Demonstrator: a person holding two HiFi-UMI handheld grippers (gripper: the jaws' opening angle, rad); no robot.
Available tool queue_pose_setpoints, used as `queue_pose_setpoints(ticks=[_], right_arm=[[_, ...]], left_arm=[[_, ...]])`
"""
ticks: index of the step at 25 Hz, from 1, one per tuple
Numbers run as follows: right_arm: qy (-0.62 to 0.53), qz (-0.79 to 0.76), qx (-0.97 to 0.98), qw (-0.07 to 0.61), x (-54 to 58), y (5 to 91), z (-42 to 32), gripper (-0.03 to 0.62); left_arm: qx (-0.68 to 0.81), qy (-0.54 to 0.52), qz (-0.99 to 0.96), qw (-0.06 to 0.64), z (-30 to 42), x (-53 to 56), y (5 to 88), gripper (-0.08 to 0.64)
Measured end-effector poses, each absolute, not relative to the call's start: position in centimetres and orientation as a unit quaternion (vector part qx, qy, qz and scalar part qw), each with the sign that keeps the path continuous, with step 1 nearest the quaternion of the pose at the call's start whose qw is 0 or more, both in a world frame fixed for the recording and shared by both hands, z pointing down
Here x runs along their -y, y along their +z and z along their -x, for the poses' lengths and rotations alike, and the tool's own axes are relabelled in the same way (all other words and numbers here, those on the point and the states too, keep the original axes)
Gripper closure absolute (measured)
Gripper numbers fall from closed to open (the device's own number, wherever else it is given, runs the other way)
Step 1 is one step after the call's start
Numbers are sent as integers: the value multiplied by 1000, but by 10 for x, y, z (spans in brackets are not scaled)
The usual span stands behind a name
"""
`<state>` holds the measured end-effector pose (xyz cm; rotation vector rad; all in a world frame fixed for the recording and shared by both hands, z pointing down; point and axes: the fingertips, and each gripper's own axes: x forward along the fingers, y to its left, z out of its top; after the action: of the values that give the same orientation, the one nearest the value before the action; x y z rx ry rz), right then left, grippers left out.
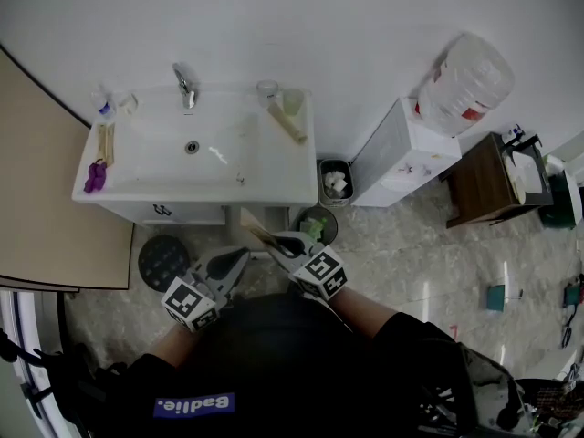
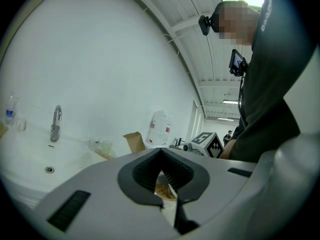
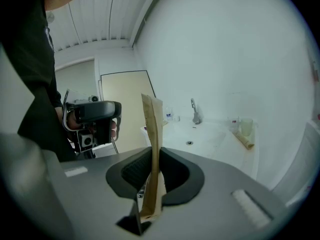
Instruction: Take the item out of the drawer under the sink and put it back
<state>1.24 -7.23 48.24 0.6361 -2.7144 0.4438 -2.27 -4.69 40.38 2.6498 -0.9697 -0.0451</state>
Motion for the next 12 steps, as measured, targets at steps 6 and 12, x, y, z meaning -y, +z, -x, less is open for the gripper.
queue_pose_setpoints(ticks=[6, 12], right_arm=[[141, -204, 949, 194, 80, 512, -3, 546], [107, -179, 948, 242, 87, 547, 6, 546]], left_arm=[[342, -10, -927, 155, 25, 48, 406, 554], [347, -5, -926, 149, 28, 51, 410, 554]])
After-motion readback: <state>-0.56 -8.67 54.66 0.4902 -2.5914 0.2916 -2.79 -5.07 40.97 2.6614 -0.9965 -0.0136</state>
